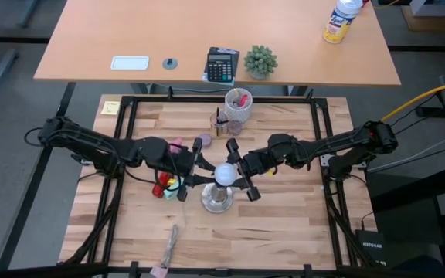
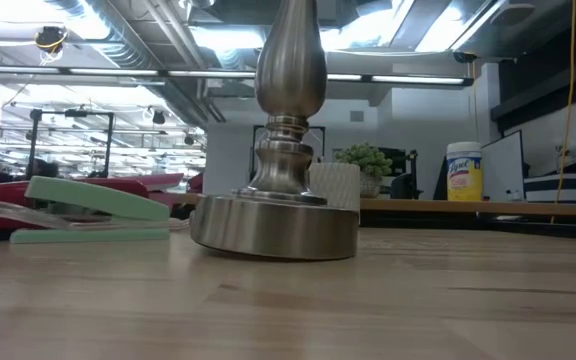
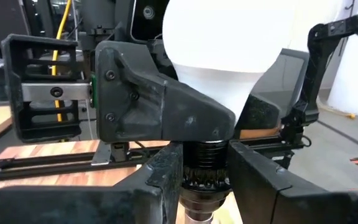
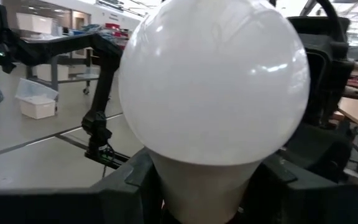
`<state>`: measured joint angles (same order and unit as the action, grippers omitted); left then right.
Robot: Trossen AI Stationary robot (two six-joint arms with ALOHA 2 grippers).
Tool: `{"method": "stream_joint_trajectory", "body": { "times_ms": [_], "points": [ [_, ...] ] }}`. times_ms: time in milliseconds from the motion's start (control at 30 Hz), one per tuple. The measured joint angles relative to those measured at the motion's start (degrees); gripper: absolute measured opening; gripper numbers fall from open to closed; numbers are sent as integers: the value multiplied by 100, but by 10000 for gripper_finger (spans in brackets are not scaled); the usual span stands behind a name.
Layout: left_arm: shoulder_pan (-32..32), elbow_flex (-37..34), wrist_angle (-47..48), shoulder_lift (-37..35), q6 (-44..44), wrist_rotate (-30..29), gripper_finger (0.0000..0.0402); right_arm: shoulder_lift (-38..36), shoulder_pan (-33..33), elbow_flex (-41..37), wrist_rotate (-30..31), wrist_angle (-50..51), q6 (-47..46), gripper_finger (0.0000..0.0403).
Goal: Screw lightbulb
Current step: Remove the lightbulb from the lamp
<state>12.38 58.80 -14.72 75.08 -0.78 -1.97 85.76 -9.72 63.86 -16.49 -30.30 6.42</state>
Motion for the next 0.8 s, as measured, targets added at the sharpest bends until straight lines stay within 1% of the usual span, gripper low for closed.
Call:
{"method": "stream_joint_trajectory", "body": {
  "times_ms": [167,267,367,433,567,700,800],
  "points": [
    [-10,-19,570,-492,52,-79,113,0,-2,0,59,7,2,166],
    [2,-15,1051,-848,-339,-68,113,0,-2,0,59,3,6,166],
    [105,-12,1346,-1022,-1017,-55,113,0,0,0,160,4,5,166],
    [259,-12,1216,-1025,-1217,-49,113,0,-2,0,352,7,4,166],
    [647,-8,666,-713,-1061,-32,113,0,0,0,631,17,-3,166],
    [889,-8,-69,-248,-827,-33,113,0,-1,-2,695,17,-3,166],
    [952,-8,-386,70,-806,-282,113,2,0,-2,697,17,-3,166]
  ]
}}
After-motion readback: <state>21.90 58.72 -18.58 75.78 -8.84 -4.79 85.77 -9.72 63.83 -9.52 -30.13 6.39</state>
